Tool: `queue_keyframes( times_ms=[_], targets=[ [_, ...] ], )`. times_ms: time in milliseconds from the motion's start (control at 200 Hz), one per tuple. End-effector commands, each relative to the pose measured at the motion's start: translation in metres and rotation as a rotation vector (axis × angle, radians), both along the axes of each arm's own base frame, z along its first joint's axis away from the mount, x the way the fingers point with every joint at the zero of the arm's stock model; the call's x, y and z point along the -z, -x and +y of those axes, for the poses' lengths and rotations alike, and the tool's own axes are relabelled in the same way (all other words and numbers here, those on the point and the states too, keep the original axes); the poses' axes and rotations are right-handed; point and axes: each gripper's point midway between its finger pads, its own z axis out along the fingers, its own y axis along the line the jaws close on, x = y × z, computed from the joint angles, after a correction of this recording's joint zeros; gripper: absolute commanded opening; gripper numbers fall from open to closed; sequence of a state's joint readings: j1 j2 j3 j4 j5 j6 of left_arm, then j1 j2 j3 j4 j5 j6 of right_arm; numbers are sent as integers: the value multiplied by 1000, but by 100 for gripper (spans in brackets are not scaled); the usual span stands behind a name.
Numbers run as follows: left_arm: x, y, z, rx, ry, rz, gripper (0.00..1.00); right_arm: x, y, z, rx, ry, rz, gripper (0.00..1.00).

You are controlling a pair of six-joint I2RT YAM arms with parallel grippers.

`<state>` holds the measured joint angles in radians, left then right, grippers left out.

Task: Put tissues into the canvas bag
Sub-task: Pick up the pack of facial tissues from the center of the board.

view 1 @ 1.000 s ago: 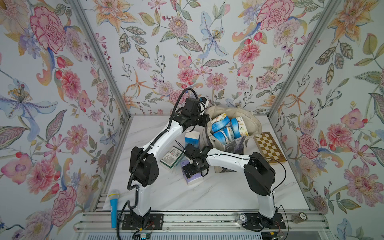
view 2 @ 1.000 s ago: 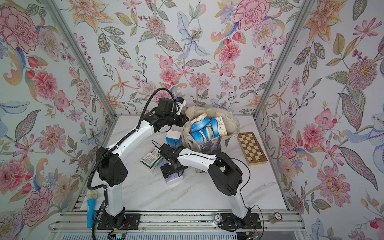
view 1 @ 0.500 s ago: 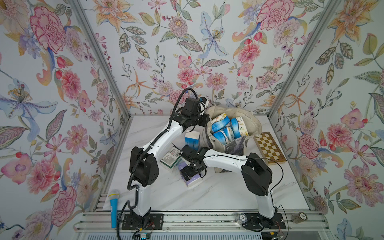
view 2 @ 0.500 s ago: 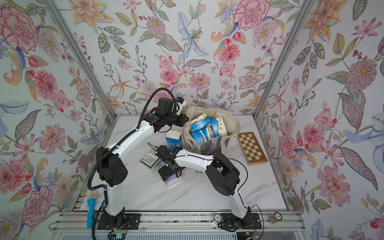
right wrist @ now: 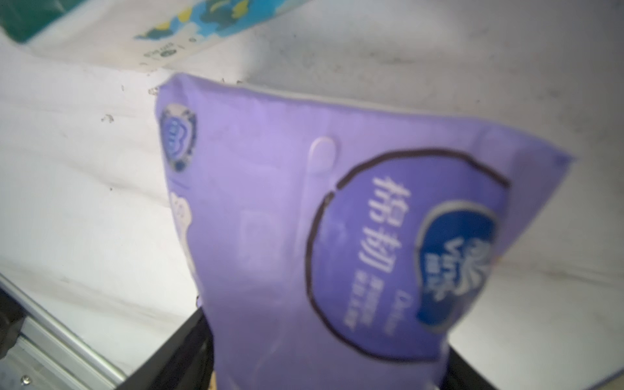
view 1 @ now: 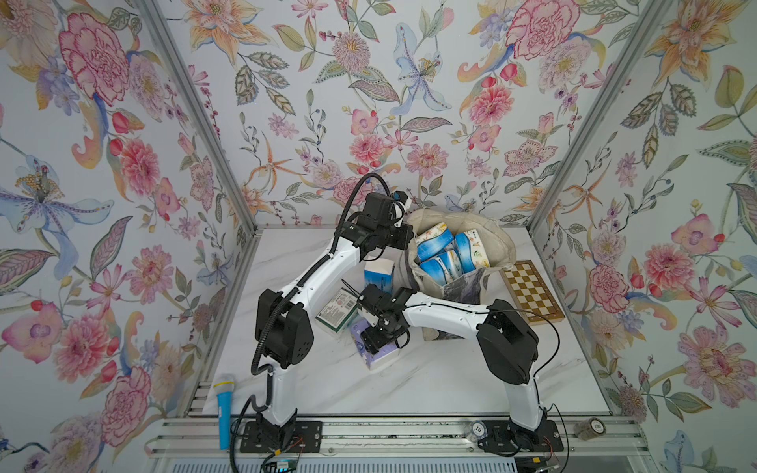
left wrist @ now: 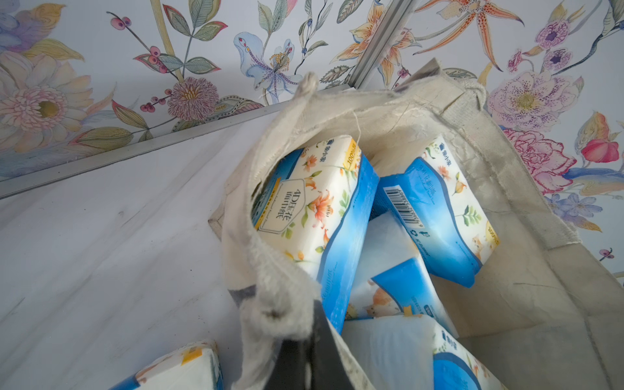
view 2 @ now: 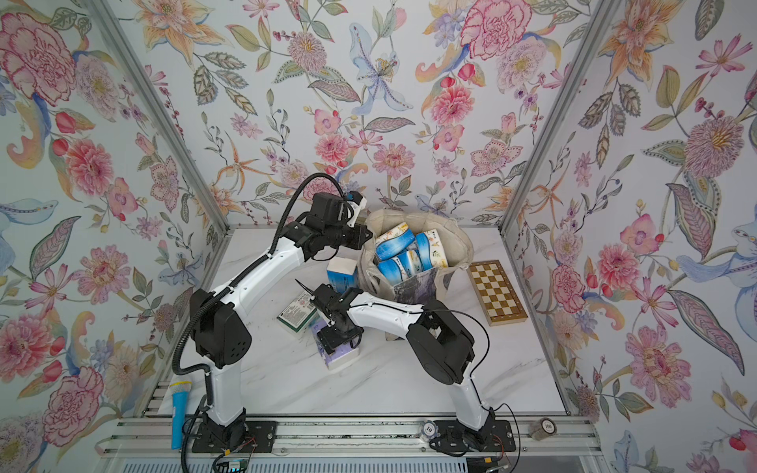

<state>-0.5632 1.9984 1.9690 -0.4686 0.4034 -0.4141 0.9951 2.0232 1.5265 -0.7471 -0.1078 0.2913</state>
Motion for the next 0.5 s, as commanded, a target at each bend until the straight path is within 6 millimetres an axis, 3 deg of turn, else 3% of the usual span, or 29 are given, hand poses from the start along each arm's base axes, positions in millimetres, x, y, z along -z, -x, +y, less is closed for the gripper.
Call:
queue_keyframes(
  times_ms=[0, 205, 290, 355, 496],
  targets=[
    [-59, -4, 1, -4, 65, -149, 7, -10, 14, -15, -18, 13, 41, 75],
    [-56, -6, 2, -9, 58, -143, 7, -44, 17, -14, -37, -69, 18, 68],
    [-54, -7, 2, -11, 56, -140, 7, -56, 19, -14, -49, -98, 11, 60],
    [-54, -7, 2, -13, 56, -139, 7, -62, 18, -16, -48, -110, 6, 55],
    [-52, -7, 1, -12, 57, -134, 7, -64, 18, -22, -45, -106, 3, 55]
  ],
)
